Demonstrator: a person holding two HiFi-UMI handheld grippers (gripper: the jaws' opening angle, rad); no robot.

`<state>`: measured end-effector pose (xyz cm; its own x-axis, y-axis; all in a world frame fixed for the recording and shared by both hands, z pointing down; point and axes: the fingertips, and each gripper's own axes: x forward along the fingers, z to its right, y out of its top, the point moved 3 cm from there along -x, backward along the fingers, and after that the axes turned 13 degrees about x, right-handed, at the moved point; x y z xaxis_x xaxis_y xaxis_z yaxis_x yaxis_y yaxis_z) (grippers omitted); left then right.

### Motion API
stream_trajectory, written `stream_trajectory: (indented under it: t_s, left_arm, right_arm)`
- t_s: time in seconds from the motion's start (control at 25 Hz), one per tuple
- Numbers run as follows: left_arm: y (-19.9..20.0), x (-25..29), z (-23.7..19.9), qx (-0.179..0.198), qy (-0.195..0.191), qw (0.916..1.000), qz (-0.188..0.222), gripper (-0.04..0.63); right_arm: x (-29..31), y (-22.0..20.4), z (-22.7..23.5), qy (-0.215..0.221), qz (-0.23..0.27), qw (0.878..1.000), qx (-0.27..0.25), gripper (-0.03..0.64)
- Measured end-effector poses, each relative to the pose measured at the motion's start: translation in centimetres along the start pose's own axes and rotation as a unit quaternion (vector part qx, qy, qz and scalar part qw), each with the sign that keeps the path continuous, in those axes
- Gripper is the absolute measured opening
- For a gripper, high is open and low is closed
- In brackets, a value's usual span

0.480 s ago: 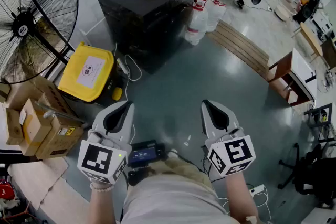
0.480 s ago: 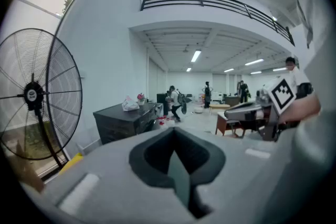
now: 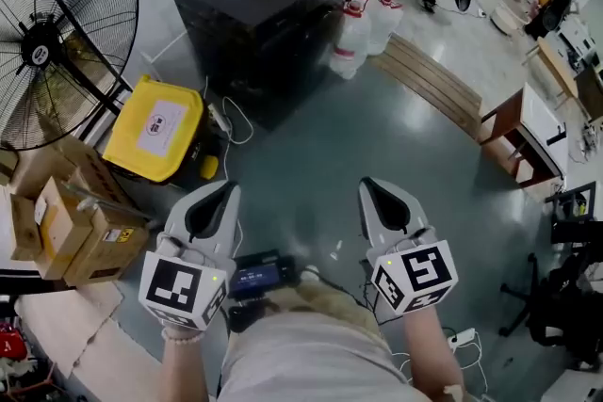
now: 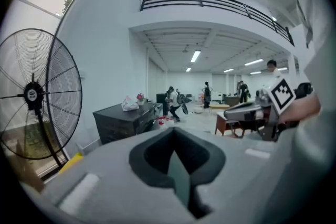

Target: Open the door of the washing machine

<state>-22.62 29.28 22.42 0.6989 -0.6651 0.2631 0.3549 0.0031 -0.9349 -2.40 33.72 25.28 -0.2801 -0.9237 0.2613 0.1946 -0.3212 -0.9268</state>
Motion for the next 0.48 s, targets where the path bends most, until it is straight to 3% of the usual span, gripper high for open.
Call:
stream_trajectory:
  t_s: [0.16,0.28,0.44,0.48]
  left_arm:
    - [0.5,-0.42,-0.03,-0.007,0.012,0.9998,0.016,-0.006]
    - [0.51,-0.47,0.03,-0.009,0.018,0.9997,0.016,-0.005]
    - [0.38,-0.6,0.29,-0.02,0.03,0.9992,0.015,0.063]
    - [0.37,-0.62,0.37,-0.022,0.033,0.9991,0.014,0.076]
  right_arm:
    - [-0.45,0.28,-0.57,0.025,0.016,0.999,0.017,0.005]
    - [-0.63,0.43,-0.55,0.019,0.027,0.999,0.018,0.005]
    - [-0.93,0.24,-0.1,0.004,0.027,0.999,0.02,0.016]
    - [-1.03,0.2,0.08,0.002,0.027,0.999,0.025,0.049]
